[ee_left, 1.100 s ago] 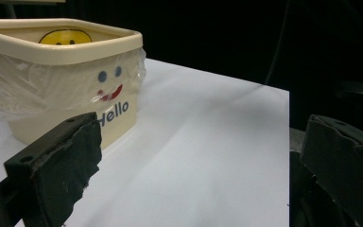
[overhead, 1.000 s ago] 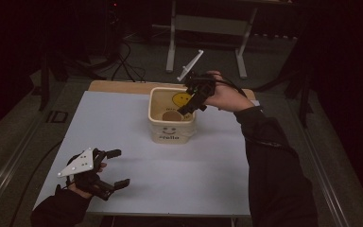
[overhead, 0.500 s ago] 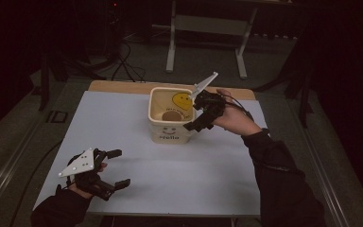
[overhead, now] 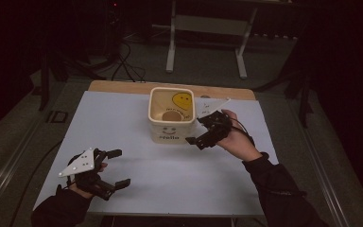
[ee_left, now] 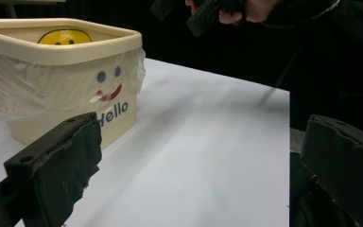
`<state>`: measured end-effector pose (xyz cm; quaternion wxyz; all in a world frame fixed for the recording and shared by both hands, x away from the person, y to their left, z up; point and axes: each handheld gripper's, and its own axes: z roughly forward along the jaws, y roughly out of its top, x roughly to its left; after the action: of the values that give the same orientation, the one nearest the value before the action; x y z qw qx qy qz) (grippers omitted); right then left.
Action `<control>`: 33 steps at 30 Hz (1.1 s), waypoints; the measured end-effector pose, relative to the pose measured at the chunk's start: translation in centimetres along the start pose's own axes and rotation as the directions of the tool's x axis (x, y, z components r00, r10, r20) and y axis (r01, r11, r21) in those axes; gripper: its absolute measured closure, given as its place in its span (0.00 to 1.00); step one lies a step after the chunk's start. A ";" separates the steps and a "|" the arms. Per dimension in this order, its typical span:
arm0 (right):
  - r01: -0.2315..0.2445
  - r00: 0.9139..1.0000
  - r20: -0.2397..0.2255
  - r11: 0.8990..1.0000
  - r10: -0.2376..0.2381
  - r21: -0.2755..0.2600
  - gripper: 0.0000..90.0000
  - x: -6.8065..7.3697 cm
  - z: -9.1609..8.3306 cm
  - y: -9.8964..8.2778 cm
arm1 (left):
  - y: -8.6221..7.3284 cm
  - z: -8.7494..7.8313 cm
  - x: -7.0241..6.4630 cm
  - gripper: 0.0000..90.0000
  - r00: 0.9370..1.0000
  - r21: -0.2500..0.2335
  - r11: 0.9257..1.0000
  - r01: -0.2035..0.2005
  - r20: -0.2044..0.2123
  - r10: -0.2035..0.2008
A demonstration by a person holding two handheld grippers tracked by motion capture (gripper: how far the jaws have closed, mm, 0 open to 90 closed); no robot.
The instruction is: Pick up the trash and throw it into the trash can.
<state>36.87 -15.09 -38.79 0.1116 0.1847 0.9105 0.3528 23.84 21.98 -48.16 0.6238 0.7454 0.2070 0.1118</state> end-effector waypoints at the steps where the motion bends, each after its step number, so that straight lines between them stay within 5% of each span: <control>1: -0.003 1.000 0.006 1.000 0.003 -0.008 0.15 0.1 0.0 -0.3 | 0.0 0.0 0.0 0.00 1.000 -0.001 1.000 0.000 0.001 0.000; 22: -0.115 0.992 0.031 0.983 0.120 -0.141 0.15 4.2 -0.6 -7.3 | 0.0 0.0 0.0 0.00 1.000 -0.001 1.000 0.005 -0.004 -0.005; 33: -0.134 0.989 0.042 0.979 0.142 -0.151 0.15 5.2 -0.3 -9.9 | 0.0 0.0 0.0 0.00 1.000 -0.001 1.000 0.008 -0.003 -0.008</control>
<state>29.55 -19.87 -45.69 0.1239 0.2478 0.8636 0.4211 23.87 21.97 -48.15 0.6243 0.7441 0.2106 0.1106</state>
